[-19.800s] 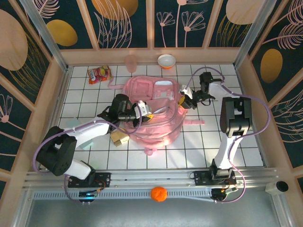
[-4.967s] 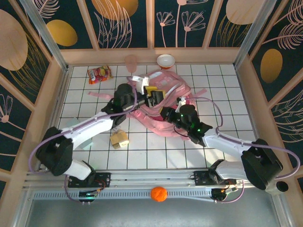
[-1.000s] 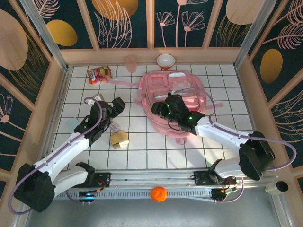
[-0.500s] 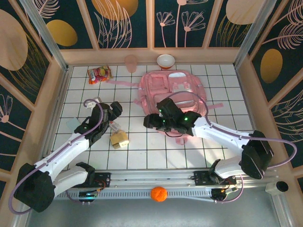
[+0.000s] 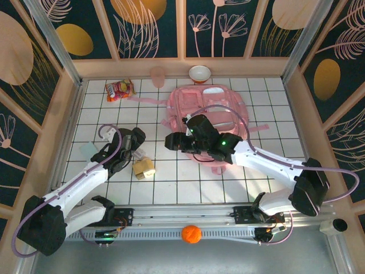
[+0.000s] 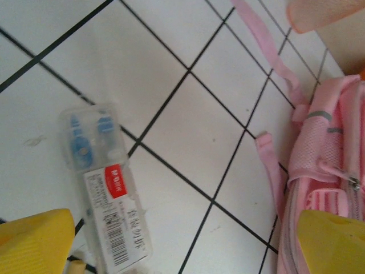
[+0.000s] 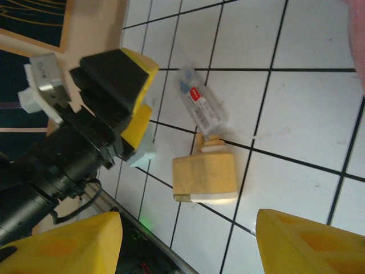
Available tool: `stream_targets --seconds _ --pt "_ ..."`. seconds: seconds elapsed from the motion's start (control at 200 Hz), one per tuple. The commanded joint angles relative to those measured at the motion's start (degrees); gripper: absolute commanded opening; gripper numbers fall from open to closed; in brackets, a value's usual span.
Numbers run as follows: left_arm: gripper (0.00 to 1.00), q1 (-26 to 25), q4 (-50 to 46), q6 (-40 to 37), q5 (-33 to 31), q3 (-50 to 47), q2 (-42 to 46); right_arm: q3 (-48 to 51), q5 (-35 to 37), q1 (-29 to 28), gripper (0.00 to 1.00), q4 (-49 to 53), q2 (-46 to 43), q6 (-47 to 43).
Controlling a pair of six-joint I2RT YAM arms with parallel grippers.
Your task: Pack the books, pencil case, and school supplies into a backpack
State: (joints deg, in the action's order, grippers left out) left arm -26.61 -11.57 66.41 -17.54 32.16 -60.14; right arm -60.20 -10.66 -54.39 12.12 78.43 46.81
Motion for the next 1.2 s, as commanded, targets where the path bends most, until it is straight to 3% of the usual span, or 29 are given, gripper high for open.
stream_targets --seconds 0.0,0.115,0.275,0.626,0.716,0.806,1.196 --pt "0.99 0.3 -7.7 5.8 -4.8 2.8 -0.7 -0.4 -1.4 -0.3 0.63 -4.1 2.0 -1.3" --pt "0.99 0.9 -12.5 5.3 -9.7 5.6 -2.8 -0.8 -2.2 -0.3 0.63 -4.7 3.2 -1.6" --pt "0.99 6.0 -13.2 1.5 -10.1 7.2 -5.8 -0.2 -2.5 -0.3 0.63 -5.7 4.0 -1.5" --pt "0.99 26.7 -10.3 -9.8 -11.3 8.7 -12.6 2.0 -1.7 -0.3 0.63 -6.4 3.0 -2.0" --pt "0.99 30.8 -9.7 -10.2 -12.5 8.3 -14.4 2.5 -1.7 -0.2 0.64 -6.4 2.8 -2.0" --pt "0.99 35.3 -7.9 -10.3 -9.6 7.0 -15.1 2.5 -1.8 -0.3 0.63 -6.1 2.6 -2.2" --pt "0.99 39.0 -7.2 -9.9 -6.2 8.9 -23.5 2.4 -4.0 -0.4 0.64 -8.7 4.8 -2.5"
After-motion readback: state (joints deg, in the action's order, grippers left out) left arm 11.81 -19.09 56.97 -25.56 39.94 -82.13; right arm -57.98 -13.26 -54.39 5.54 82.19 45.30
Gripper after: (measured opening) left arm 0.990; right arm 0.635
